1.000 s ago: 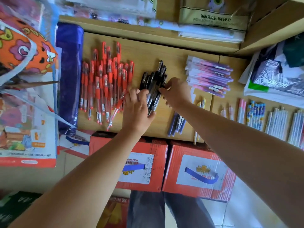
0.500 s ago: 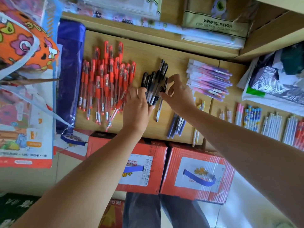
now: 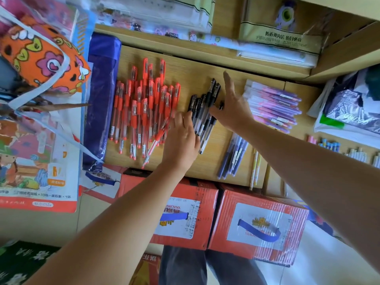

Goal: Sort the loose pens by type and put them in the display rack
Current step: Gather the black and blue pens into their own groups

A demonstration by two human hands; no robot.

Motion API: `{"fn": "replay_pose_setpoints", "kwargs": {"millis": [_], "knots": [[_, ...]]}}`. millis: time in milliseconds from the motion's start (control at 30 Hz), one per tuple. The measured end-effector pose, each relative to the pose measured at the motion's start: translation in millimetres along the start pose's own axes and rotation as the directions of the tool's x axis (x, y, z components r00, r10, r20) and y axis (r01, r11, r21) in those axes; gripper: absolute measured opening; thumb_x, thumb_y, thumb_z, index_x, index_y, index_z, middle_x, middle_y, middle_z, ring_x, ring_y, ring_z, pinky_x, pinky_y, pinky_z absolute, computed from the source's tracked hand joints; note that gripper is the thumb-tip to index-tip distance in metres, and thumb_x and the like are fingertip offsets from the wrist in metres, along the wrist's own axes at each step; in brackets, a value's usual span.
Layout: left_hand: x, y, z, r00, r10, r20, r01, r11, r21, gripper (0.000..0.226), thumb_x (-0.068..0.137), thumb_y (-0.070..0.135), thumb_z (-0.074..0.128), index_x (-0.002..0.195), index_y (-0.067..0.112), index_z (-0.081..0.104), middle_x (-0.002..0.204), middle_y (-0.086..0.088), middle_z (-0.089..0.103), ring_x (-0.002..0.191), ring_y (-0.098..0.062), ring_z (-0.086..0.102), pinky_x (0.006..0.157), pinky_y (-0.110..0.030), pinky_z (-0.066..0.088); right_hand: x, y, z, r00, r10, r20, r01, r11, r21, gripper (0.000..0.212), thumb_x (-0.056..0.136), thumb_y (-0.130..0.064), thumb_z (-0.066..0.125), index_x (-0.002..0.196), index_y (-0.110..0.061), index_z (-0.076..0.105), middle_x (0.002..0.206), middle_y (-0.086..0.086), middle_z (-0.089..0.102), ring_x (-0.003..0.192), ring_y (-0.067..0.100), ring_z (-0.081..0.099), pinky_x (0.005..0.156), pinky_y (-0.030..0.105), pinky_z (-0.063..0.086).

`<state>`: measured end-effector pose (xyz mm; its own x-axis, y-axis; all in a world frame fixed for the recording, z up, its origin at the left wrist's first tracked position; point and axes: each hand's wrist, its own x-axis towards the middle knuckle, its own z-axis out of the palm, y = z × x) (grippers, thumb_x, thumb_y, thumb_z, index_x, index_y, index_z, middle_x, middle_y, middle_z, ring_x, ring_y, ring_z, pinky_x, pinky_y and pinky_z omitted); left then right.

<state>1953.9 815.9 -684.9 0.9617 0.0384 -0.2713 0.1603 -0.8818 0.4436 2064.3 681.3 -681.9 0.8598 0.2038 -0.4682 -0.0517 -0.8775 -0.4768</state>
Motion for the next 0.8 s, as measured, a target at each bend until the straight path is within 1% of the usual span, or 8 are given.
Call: {"fn": "replay_pose_setpoints", "kwargs": {"millis": [67,133,267,333,433,567,700,800], "knots": [[-1,-2,-4,0.996,0.045,-0.071,-0.043,0.999,0.024,0.05,0.083,0.011,0.065,0.129,0.0,0.049,0.122,-0.019,0.05,0.108,-0.029,0.053,0.087,-0.035,0.053,4,-2,0,1.0,0.002,0.028,0.0,0.998,-0.06,0.087,0.087,-0.04,0.061,0.153,-0.025,0.005,0.076,0.003,0.054,0.062,0.018,0.056,0.047,0.026,0.042],[-5,-8,-11,0.984,0.054,-0.168,-0.047,0.998,0.045,0.04,0.078,0.004,0.066,0.116,0.003,0.056,0.11,-0.016,0.054,0.097,-0.026,0.056,0.079,-0.033,0.053,2,-2,2,0.999,0.007,0.043,-0.003,0.995,-0.095,0.089,0.084,-0.047,0.066,0.151,-0.025,0.011,0.092,0.007,0.054,0.075,0.024,0.057,0.057,0.031,0.049],[-18,-26,-31,0.977,-0.097,-0.191,0.11,0.992,0.061,0.038,0.075,0.004,0.07,0.109,0.005,0.053,0.11,-0.016,0.056,0.083,-0.024,0.06,0.062,-0.026,0.051,-12,-3,7,0.999,0.005,0.053,-0.002,0.999,-0.052,0.082,0.083,-0.035,0.072,0.146,-0.018,0.021,0.115,0.016,0.055,0.092,0.03,0.06,0.07,0.036,0.053],[-22,-33,-36,0.968,-0.204,-0.147,0.215,0.974,0.066,0.039,0.075,0.012,0.074,0.107,0.006,0.052,0.102,-0.013,0.059,0.074,-0.022,0.061,0.057,-0.026,0.049,-15,-7,7,0.999,-0.004,0.048,0.006,0.999,-0.036,0.083,0.084,-0.031,0.071,0.148,-0.02,0.018,0.113,0.015,0.055,0.089,0.028,0.058,0.068,0.034,0.05],[-21,-40,-38,0.962,-0.26,-0.077,0.267,0.96,0.088,0.029,0.084,0.021,0.067,0.106,0.01,0.052,0.094,-0.006,0.063,0.073,-0.02,0.062,0.058,-0.029,0.051,-16,-11,8,0.999,-0.008,0.054,0.01,0.999,-0.048,0.091,0.085,-0.03,0.07,0.152,-0.028,0.009,0.101,0.009,0.05,0.082,0.022,0.051,0.063,0.029,0.04],[-12,-44,-39,0.972,-0.217,-0.088,0.221,0.975,0.035,0.014,0.091,0.018,0.06,0.102,0.01,0.056,0.093,-0.005,0.065,0.076,-0.019,0.062,0.059,-0.025,0.042,-15,-12,10,0.999,0.02,0.033,-0.02,1.0,-0.015,0.086,0.084,-0.028,0.072,0.15,-0.027,0.017,0.111,0.013,0.055,0.086,0.024,0.055,0.068,0.031,0.045],[2,-46,-48,0.954,-0.25,-0.168,0.239,0.968,-0.082,0.02,0.094,0.016,0.056,0.112,0.007,0.053,0.099,-0.01,0.062,0.073,-0.017,0.053,0.06,-0.025,0.038,-15,-11,15,0.998,0.068,-0.013,-0.067,0.995,0.069,0.079,0.083,-0.027,0.072,0.146,-0.021,0.024,0.12,0.015,0.057,0.088,0.029,0.064,0.079,0.035,0.052],[10,-40,-51,0.944,-0.254,-0.213,0.242,0.967,-0.078,0.027,0.094,0.017,0.056,0.117,0.004,0.05,0.108,-0.013,0.057,0.076,-0.014,0.046,0.061,-0.025,0.035,-20,-6,15,0.997,0.069,-0.04,-0.066,0.995,0.073,0.072,0.087,-0.029,0.068,0.144,-0.017,0.027,0.114,0.013,0.06,0.092,0.026,0.063,0.075,0.03,0.047]]}}
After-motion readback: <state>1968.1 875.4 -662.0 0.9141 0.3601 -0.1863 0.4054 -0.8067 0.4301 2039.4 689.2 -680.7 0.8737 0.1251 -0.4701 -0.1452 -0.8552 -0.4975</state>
